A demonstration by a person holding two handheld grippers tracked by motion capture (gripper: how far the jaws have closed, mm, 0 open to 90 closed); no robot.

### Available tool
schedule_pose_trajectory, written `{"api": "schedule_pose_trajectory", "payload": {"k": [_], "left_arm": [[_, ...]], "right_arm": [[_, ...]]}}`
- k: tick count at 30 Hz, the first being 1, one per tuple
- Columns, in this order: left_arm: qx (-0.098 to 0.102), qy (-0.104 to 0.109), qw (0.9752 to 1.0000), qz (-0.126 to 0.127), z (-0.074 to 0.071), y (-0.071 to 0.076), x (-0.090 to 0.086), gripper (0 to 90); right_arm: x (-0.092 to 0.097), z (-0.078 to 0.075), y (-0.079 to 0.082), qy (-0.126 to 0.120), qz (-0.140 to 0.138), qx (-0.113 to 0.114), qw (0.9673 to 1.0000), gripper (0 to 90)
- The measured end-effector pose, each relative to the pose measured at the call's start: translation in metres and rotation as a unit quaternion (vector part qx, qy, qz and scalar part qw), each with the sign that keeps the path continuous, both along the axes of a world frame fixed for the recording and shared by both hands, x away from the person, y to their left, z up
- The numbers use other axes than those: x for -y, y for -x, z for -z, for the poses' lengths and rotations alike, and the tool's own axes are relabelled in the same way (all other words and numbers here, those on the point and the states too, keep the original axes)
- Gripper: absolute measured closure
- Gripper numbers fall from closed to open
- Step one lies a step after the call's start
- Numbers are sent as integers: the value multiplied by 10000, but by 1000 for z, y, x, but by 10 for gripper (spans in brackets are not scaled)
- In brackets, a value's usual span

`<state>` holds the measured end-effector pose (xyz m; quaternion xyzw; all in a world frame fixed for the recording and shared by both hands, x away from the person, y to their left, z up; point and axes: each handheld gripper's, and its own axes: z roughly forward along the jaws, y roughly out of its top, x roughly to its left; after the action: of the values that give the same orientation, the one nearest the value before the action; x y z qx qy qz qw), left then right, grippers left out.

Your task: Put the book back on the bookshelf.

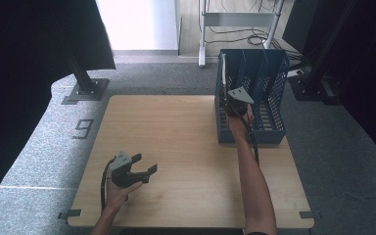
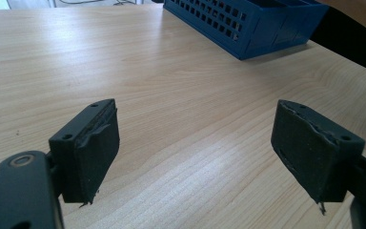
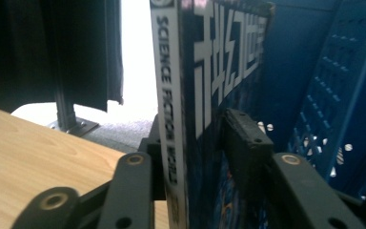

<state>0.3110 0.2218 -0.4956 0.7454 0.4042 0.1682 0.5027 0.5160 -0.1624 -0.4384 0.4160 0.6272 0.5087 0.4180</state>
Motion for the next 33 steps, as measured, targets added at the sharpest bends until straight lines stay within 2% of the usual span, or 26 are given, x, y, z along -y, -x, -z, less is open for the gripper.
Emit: {"api": "schedule_pose_trajectory", "payload": {"k": [2,8,15,20,23,25,29,31,33], "left_arm": [[-11,-12,10000,16,1,0,0,165],[28,-6,10000,63,-1,3,1,165],[63,-9,9999,107,-3,5,3,164],[74,-26,9999,130,-3,6,4,164],[90,-37,9999,134,-4,7,5,164],[103,-39,9998,137,-4,8,5,164],[126,-61,9998,122,-5,10,4,164],[128,-79,9998,113,-5,10,4,164],[127,-93,9998,107,-5,10,4,164]], "right_arm": [[-1,0,1,29,-20,-38,10000,581],[1,-1,7,17,-22,-91,10000,539],[6,-10,16,-31,1,-119,9999,463],[6,-16,24,-24,-79,-96,9999,441],[5,-19,32,-48,-110,21,9999,436],[5,-20,37,-56,-151,20,9999,436],[5,-20,47,-186,-273,-142,9994,444],[5,-19,55,-194,-311,-79,9993,456],[5,-17,61,-198,-372,-165,9990,452]]}}
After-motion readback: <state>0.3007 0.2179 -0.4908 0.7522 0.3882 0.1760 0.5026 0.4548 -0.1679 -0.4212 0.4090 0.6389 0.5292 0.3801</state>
